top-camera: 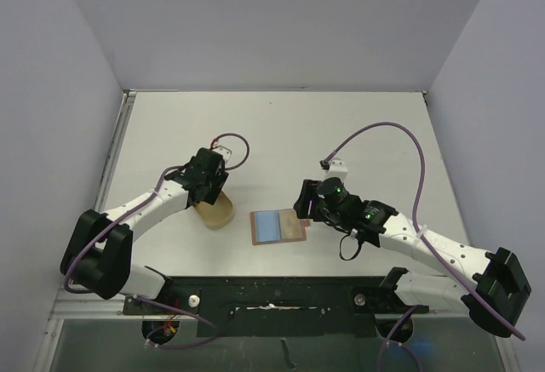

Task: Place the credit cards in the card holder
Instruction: Pick up the credit card from the storage box.

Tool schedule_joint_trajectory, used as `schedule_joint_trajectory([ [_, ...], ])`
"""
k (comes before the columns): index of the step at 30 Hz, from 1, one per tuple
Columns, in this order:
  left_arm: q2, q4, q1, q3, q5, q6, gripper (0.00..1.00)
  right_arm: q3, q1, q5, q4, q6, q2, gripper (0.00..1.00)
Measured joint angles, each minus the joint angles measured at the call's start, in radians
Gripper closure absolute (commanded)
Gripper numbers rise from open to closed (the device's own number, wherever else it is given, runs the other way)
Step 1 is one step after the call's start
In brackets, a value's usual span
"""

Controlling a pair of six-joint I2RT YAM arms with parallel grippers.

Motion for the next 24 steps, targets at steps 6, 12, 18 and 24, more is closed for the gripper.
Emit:
schedule_joint_trajectory([
  [6,0.027,0.007,0.0,0.0,-0.041,0.032,0.48,0.0,0.0,0.0,0.0,0.0,0.001,0.41],
  [12,0.027,0.021,0.0,0.0,-0.078,0.053,0.54,0.0,0.0,0.0,0.0,0.0,0.001,0.41],
  [18,0.027,0.025,0.0,0.0,-0.092,0.058,0.61,0.0,0.0,0.0,0.001,0.0,0.001,0.41],
  [24,0.031,0.026,-0.001,0.0,-0.092,0.059,0.63,0.0,0.0,0.0,0.008,0.0,0.003,0.41],
])
